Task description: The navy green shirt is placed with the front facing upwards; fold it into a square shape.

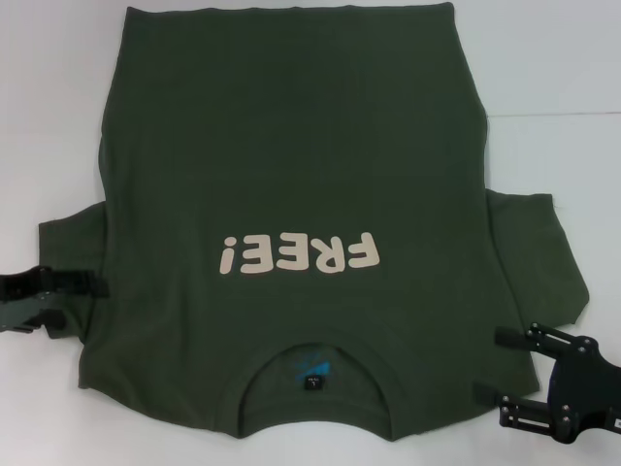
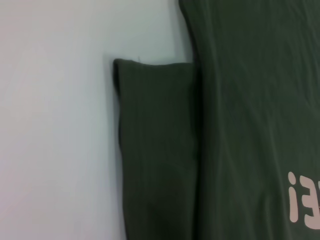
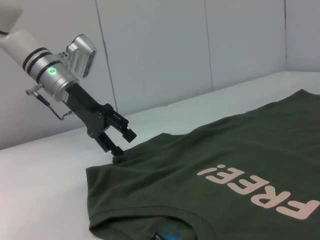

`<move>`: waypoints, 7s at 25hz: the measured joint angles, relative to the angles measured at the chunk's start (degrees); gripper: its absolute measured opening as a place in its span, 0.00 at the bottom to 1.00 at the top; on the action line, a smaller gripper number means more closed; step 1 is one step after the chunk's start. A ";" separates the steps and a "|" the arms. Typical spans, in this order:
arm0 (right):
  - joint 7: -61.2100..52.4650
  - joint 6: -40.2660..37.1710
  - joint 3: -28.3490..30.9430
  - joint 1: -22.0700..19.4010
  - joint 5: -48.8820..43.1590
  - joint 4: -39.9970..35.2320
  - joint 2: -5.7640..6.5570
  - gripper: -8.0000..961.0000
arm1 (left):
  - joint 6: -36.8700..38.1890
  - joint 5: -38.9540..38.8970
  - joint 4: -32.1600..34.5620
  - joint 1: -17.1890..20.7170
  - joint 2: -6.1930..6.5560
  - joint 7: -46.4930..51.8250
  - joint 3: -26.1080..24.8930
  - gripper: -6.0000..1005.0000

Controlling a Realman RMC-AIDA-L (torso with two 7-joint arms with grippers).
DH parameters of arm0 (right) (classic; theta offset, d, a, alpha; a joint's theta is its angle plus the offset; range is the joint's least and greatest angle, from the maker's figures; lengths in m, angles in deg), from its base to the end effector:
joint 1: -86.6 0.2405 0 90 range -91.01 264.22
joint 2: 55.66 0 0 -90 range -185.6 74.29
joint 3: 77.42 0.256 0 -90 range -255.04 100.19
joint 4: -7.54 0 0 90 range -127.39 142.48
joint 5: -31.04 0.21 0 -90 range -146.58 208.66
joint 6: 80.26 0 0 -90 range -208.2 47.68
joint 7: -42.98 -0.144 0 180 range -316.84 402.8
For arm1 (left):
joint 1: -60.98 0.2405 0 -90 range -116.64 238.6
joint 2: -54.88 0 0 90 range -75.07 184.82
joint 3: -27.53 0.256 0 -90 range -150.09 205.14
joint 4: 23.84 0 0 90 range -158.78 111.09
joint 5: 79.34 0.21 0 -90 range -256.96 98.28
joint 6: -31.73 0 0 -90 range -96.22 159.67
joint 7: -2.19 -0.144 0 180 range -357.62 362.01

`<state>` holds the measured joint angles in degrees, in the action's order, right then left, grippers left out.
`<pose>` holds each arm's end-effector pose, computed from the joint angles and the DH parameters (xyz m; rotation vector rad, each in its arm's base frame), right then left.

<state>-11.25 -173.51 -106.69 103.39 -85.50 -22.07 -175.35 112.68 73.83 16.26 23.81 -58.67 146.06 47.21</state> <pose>0.3350 0.2407 -0.0103 -2.5738 0.5337 0.7270 -0.3384 0.3547 0.0602 -1.8795 -1.9929 -0.2692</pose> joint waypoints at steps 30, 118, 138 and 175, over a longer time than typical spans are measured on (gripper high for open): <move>0.00 0.00 -0.13 0.27 0.00 0.00 0.00 0.87 | 1.05 2.62 3.64 0.33 1.02 2.34 1.57 0.90; 0.00 0.44 0.09 1.23 0.18 0.00 0.00 0.87 | -1.03 3.98 3.38 0.41 0.44 2.48 4.02 0.90; 0.00 0.44 0.09 1.23 0.18 0.00 0.00 0.86 | -1.51 3.34 2.66 -0.25 0.13 2.98 5.52 0.86; 0.00 -0.09 0.27 1.23 0.27 -0.08 0.09 0.86 | -3.47 3.62 1.50 -1.99 -0.23 2.51 8.89 0.23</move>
<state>-11.25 -173.59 -106.42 104.62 -85.23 -22.15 -175.26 109.21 77.45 17.75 21.81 -58.90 148.57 56.11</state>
